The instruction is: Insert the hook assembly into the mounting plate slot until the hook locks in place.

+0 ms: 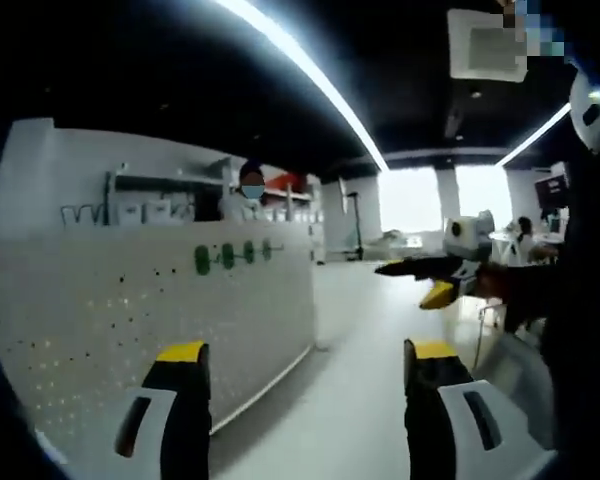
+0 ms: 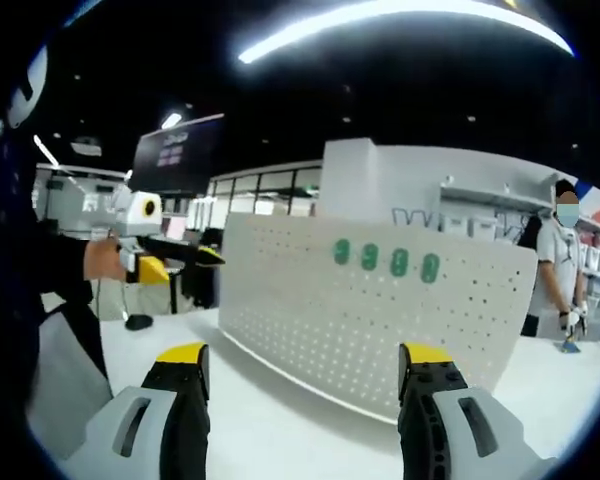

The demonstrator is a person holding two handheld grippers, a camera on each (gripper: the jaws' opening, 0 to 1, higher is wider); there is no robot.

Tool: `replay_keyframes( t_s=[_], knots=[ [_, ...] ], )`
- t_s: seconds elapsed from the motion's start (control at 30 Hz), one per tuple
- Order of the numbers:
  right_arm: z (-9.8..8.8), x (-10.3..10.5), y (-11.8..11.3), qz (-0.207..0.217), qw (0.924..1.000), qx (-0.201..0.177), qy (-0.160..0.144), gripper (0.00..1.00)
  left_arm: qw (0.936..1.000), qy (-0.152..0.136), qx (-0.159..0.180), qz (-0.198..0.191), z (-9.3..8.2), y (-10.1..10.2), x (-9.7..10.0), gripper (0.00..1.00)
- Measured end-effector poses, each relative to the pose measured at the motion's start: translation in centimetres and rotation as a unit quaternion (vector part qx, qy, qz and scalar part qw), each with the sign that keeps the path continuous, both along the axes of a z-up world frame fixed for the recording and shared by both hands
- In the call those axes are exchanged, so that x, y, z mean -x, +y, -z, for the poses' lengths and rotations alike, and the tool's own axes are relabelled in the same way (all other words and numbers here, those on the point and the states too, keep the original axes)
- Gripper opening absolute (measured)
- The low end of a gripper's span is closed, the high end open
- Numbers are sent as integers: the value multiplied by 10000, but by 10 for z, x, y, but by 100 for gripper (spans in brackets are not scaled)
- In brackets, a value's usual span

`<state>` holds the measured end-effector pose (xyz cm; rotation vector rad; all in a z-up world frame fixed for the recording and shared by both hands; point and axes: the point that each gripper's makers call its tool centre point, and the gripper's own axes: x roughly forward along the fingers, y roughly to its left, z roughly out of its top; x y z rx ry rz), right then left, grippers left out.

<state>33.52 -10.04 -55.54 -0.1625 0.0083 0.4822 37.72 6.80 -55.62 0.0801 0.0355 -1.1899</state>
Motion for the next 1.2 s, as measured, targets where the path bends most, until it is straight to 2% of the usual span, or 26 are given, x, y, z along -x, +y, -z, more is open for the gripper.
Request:
replay_keyframes(
  t_s=[0.17,0.37,0.57,0.73,1.2],
  knots=[
    [4,-2,5,-83,9999,31,55,78,9996,230,-14,-157,20,14,21,80],
    [2,-5,13,-166,9998,54,41,78,9985,311,70,-451,30,28,28,80],
    [3,-7,19,-246,9997,13,7,78,9971,291,98,-690,34,34,34,80],
    [9,-5,20,-289,9996,23,64,78,9950,365,252,-896,36,39,33,80],
    [5,-8,16,-317,9995,26,-12,78,9949,241,124,-975,36,35,36,79]
  ],
)
